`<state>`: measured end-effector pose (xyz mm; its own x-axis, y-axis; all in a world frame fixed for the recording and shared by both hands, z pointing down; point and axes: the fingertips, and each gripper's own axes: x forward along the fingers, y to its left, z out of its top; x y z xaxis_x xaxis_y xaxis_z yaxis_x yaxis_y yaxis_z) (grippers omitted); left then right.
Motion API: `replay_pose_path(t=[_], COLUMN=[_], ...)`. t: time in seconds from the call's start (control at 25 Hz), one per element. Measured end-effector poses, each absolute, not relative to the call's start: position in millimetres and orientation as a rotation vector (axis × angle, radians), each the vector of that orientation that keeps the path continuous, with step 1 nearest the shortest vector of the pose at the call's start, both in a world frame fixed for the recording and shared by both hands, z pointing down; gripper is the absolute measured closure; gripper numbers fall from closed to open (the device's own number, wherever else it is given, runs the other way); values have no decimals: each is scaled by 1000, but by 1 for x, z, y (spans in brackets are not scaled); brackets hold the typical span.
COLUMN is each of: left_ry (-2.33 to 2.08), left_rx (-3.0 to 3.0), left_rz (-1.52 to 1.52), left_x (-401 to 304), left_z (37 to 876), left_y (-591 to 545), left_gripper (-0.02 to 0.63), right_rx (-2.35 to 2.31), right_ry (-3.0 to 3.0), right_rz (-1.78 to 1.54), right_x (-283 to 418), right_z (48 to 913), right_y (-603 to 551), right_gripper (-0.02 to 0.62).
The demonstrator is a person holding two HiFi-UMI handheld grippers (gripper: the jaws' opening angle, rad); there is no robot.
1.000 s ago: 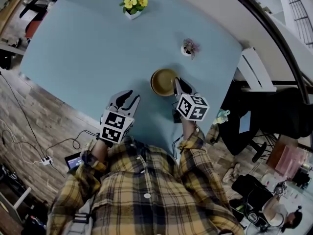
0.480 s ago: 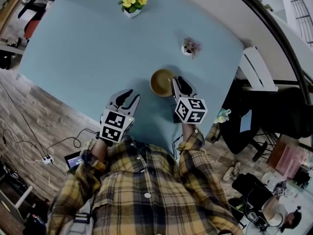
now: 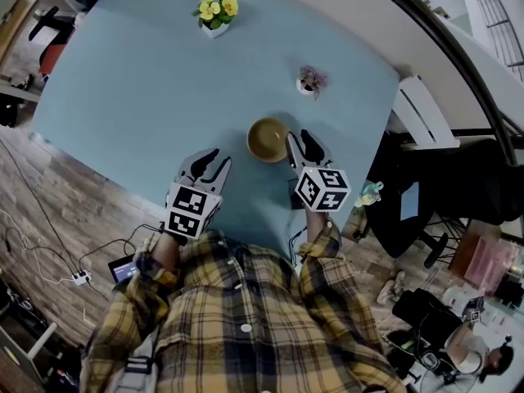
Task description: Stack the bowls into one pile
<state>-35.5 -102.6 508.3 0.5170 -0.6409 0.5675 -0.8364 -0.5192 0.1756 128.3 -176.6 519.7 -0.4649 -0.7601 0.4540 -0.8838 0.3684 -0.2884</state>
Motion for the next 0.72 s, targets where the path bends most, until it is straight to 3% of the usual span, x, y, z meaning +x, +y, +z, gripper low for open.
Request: replay_pose_path(t=[0.72], left_ry=[-1140], left_rx=[2655], left_rz=[375], left_x=[5], left_z=[392], left_y=[-82], left_gripper=[505], right_rx=[1802], right_ry=[-2424], right_rz=[287], right_x=[189], right_z=[381], right_y=[-69], right_gripper=[462])
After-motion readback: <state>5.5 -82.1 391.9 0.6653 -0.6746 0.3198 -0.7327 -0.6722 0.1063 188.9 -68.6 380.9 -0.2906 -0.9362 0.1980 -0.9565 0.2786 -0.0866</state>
